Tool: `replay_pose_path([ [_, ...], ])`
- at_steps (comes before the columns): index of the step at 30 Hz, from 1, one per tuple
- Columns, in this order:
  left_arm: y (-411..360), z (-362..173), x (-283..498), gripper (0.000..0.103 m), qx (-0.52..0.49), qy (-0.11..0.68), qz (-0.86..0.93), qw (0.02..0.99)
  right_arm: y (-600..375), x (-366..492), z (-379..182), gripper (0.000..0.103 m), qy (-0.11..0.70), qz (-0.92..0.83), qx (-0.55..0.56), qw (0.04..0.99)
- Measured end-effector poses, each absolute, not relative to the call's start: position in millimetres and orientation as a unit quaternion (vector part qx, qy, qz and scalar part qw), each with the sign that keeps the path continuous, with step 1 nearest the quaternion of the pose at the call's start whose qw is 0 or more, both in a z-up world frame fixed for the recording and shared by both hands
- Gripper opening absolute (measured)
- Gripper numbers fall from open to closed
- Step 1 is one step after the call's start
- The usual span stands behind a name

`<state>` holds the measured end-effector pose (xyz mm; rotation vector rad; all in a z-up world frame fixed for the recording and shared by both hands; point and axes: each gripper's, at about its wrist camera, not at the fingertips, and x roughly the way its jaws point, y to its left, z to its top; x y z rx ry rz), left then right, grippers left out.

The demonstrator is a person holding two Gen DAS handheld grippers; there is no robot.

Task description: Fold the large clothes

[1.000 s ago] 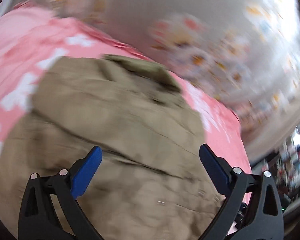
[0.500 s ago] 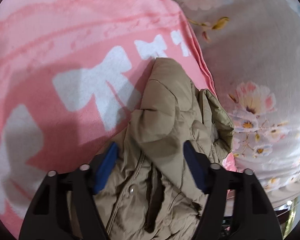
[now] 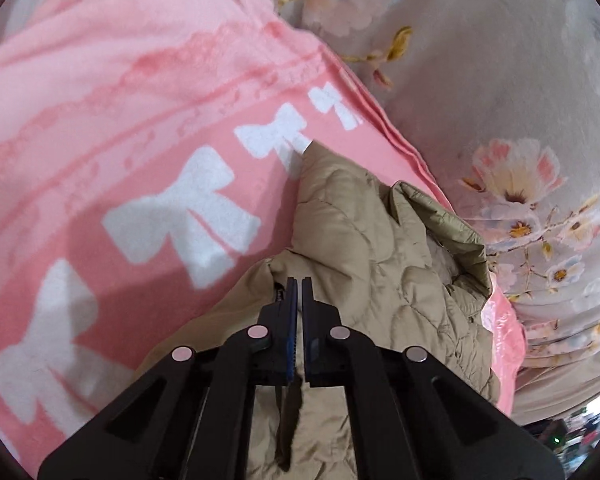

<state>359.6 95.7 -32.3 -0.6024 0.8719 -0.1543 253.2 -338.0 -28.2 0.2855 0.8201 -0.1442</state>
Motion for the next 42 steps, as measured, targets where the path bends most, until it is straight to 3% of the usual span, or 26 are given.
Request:
replay_pose_path([
  [6,46,1,363,0.002,-0.182,0.403,-0.094,0.892,-329,258,-45,0.006,0.419,-0.076,0.110,0.898],
  [9,17,-28,380,0.003,-0.112,0.452,-0.066,0.882,-331,253,-42,0.011,0.426,-0.081,0.103,0.895],
  [13,7,-56,379,0.003,-0.051,0.463,-0.039,0.884,-336,234,-26,0.015,0.422,-0.132,0.061,0.895],
  [21,-4,-11,365,0.003,-0.066,0.438,-0.052,0.895,-291,254,30,0.017,0.364,-0.055,0.076,0.927],
  [24,-23,-1,364,0.003,-0.055,0.426,-0.073,0.900,-267,282,14,0.017,0.379,-0.022,0.085,0.921],
  [28,-37,-42,375,0.004,-0.034,0.469,-0.067,0.880,-248,299,-18,0.016,0.406,-0.013,0.078,0.911],
  [33,-35,-62,364,0.004,-0.023,0.436,-0.077,0.896,-248,293,-53,0.009,0.415,-0.009,0.089,0.906],
  [42,-34,-73,354,0.004,-0.017,0.403,-0.078,0.912,-252,290,-67,0.009,0.401,-0.004,0.106,0.910],
])
